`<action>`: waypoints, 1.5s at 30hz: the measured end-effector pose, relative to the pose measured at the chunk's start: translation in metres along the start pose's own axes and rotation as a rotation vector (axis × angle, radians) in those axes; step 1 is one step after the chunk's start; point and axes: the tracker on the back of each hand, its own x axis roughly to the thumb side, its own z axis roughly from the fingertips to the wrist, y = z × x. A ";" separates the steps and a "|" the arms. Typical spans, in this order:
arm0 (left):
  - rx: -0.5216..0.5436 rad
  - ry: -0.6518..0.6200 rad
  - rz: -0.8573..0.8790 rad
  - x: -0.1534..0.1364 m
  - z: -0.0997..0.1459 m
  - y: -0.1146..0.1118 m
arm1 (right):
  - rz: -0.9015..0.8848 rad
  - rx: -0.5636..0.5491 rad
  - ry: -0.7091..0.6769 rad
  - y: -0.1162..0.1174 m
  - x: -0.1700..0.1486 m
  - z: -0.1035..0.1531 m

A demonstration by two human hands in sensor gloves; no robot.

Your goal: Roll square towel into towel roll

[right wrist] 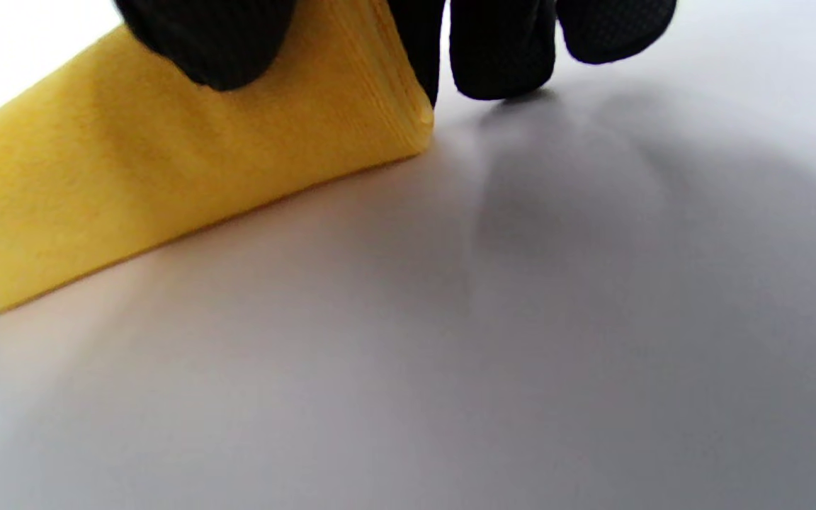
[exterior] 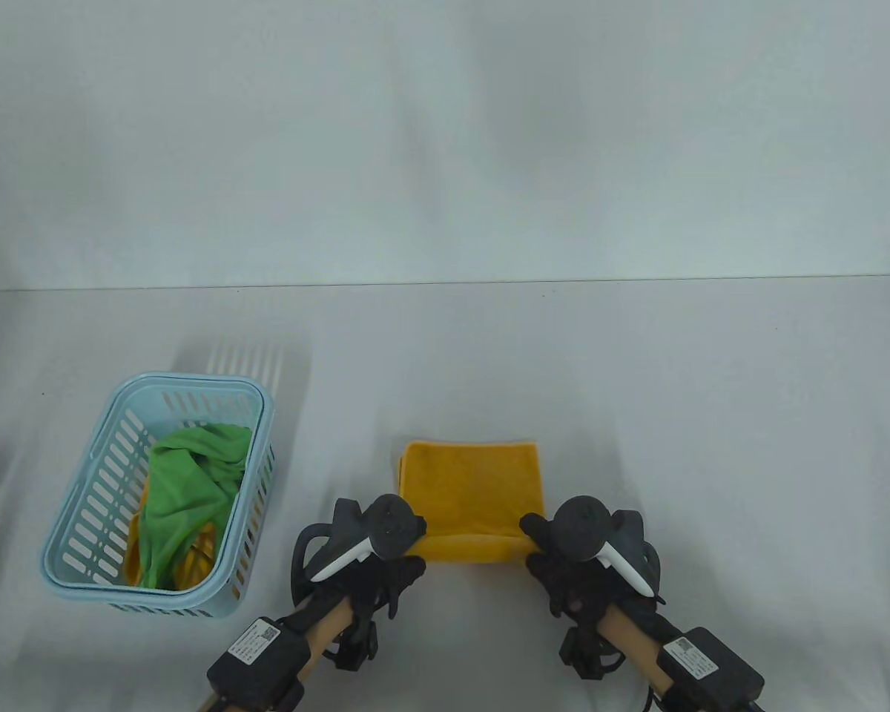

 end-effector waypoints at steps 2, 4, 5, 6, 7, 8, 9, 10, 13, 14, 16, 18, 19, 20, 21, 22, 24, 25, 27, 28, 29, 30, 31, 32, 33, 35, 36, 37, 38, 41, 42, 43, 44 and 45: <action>-0.002 0.015 0.045 -0.002 0.001 0.002 | -0.024 -0.007 0.013 -0.002 -0.001 0.000; -0.003 0.030 0.078 -0.004 0.002 0.003 | -0.032 -0.014 0.024 -0.003 -0.002 0.001; -0.005 0.035 0.087 -0.005 0.002 0.004 | -0.033 -0.016 0.029 -0.003 -0.002 0.001; -0.009 0.042 0.095 -0.006 0.002 0.004 | -0.037 -0.018 0.035 -0.004 -0.003 0.001; -0.008 0.046 0.097 -0.006 0.002 0.004 | -0.038 -0.017 0.036 -0.004 -0.003 0.001; -0.011 0.052 0.097 -0.007 0.001 0.004 | -0.039 -0.016 0.038 -0.004 -0.003 0.001; -0.016 0.054 0.096 -0.007 0.001 0.005 | -0.040 -0.015 0.044 -0.004 -0.002 0.001; -0.021 0.056 0.095 -0.007 0.002 0.005 | -0.042 -0.013 0.048 -0.004 -0.002 0.001; -0.036 0.067 0.077 -0.006 0.002 0.003 | -0.040 -0.013 0.074 -0.001 -0.003 0.001; -0.032 0.071 0.069 -0.006 0.001 0.003 | -0.040 -0.019 0.082 -0.001 -0.004 0.001; -0.006 0.092 0.035 -0.008 0.000 0.002 | -0.046 -0.052 0.117 -0.001 -0.007 -0.002; 0.024 0.124 0.005 -0.010 -0.002 0.002 | -0.057 -0.073 0.139 -0.003 -0.012 -0.004; 0.041 0.141 -0.007 -0.013 -0.003 0.001 | -0.054 -0.087 0.146 -0.005 -0.015 -0.005; 0.051 0.150 -0.009 -0.014 -0.003 0.001 | -0.053 -0.088 0.149 -0.005 -0.016 -0.005; 0.066 0.161 -0.005 -0.017 -0.004 0.002 | -0.055 -0.090 0.154 -0.007 -0.018 -0.006; 0.070 0.163 -0.001 -0.019 -0.004 0.003 | -0.064 -0.088 0.156 -0.008 -0.020 -0.006; 0.088 0.171 0.014 -0.023 -0.002 0.006 | -0.099 -0.091 0.158 -0.013 -0.022 -0.006; 0.095 0.171 0.020 -0.024 -0.001 0.007 | -0.112 -0.095 0.156 -0.015 -0.022 -0.005; 0.109 0.165 0.013 -0.023 0.001 0.009 | -0.125 -0.105 0.138 -0.019 -0.020 -0.002; 0.121 0.158 0.003 -0.022 0.002 0.010 | -0.125 -0.110 0.123 -0.021 -0.017 0.000; 0.134 0.148 -0.014 -0.020 0.004 0.012 | -0.125 -0.115 0.107 -0.022 -0.015 0.001; 0.147 0.135 -0.027 -0.017 0.005 0.013 | -0.124 -0.117 0.087 -0.023 -0.012 0.003; 0.171 0.114 -0.051 -0.012 0.008 0.015 | -0.120 -0.117 0.051 -0.024 -0.007 0.006; 0.187 0.098 -0.071 -0.008 0.011 0.017 | -0.117 -0.110 0.017 -0.024 -0.004 0.008; 0.207 0.075 -0.095 -0.004 0.013 0.018 | -0.108 -0.098 -0.032 -0.024 0.001 0.010; 0.193 -0.024 -0.140 0.008 0.016 0.016 | -0.028 -0.063 -0.126 -0.020 0.012 0.014; 0.175 -0.059 -0.157 0.012 0.016 0.015 | -0.001 -0.049 -0.143 -0.018 0.015 0.014; 0.155 -0.095 -0.186 0.017 0.016 0.011 | 0.044 -0.039 -0.144 -0.015 0.018 0.015; 0.143 -0.112 -0.210 0.020 0.015 0.008 | 0.073 -0.034 -0.141 -0.012 0.019 0.014; 0.118 -0.122 -0.287 0.025 0.012 -0.001 | 0.136 -0.028 -0.123 -0.004 0.020 0.012; 0.106 -0.118 -0.306 0.025 0.010 -0.004 | 0.144 -0.018 -0.118 -0.002 0.019 0.011; 0.093 -0.114 -0.315 0.024 0.009 -0.006 | 0.152 -0.008 -0.110 0.000 0.019 0.010; 0.074 -0.108 -0.321 0.024 0.007 -0.009 | 0.159 0.000 -0.106 0.002 0.018 0.009; 0.056 -0.105 -0.325 0.023 0.005 -0.011 | 0.170 0.008 -0.103 0.005 0.017 0.008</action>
